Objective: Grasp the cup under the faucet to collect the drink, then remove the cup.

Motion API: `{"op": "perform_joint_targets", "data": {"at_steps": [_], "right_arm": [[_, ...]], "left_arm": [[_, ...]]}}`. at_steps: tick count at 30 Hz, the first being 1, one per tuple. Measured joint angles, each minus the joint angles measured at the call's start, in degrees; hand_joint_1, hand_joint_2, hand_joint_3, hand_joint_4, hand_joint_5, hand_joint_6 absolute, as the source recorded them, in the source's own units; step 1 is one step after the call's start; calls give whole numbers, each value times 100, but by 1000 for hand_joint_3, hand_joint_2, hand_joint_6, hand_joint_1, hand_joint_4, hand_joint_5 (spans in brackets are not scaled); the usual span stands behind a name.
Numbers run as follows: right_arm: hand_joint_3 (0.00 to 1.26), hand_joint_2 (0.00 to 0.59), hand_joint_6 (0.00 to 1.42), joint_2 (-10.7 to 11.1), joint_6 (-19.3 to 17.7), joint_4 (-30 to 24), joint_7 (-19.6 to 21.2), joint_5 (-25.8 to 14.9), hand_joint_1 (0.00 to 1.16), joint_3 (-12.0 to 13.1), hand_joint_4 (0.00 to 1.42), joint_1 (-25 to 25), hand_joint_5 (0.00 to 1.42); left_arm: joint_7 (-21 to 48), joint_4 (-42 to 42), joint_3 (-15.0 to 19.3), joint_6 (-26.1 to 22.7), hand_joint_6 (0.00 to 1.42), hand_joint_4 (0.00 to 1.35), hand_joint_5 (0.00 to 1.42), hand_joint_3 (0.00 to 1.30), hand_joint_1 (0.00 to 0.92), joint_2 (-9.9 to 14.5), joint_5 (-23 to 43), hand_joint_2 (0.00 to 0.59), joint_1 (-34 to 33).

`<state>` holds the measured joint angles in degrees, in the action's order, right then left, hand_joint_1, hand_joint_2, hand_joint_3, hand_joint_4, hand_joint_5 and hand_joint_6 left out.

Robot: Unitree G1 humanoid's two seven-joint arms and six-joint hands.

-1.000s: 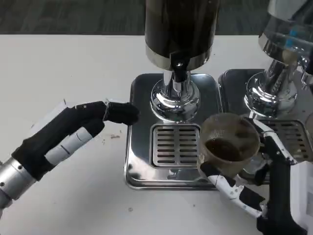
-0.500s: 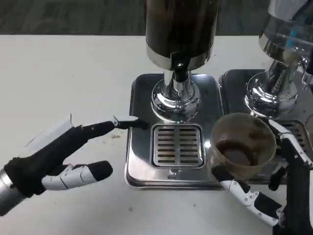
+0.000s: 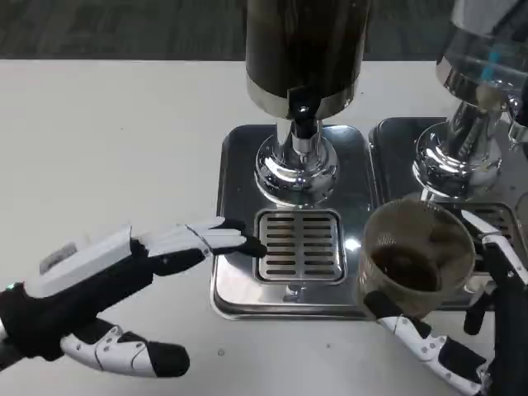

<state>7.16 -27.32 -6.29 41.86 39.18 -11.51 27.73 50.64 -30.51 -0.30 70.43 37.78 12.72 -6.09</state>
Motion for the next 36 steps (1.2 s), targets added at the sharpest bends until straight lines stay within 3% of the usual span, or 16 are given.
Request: {"op": "perform_joint_targets", "data": {"at_steps": [15, 36], "right_arm": [[654, 159, 1278, -8, -175, -496, -131, 5, 874, 109, 716, 563, 956], [681, 157, 1311, -92, -382, -818, -147, 14, 888, 210, 753, 844, 968]], "left_arm": [[-331, -119, -92, 690, 90, 16, 12, 166, 0, 511, -11, 110, 125], [-798, 90, -515, 881, 76, 21, 9, 164, 0, 727, 22, 109, 346]]}}
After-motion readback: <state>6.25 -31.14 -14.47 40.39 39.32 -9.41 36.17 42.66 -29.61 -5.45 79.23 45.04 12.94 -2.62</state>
